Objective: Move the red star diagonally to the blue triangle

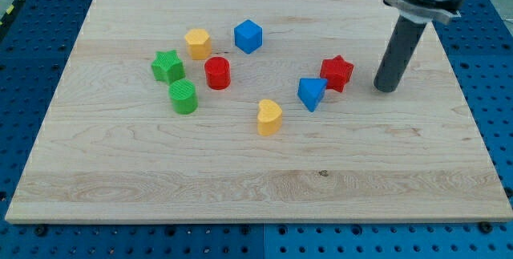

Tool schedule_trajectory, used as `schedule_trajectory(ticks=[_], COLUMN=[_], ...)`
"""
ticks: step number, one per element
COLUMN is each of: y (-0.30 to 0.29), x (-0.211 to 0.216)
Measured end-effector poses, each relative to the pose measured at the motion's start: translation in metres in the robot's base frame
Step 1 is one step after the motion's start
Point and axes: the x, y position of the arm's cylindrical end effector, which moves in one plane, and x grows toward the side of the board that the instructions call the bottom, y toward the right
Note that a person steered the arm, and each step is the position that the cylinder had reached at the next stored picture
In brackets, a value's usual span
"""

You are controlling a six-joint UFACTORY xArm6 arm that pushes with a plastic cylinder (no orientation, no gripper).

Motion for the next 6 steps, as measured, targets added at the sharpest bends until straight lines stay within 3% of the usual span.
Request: schedule_trajectory(ticks=[6], y=[-0.067], x=[-0.045])
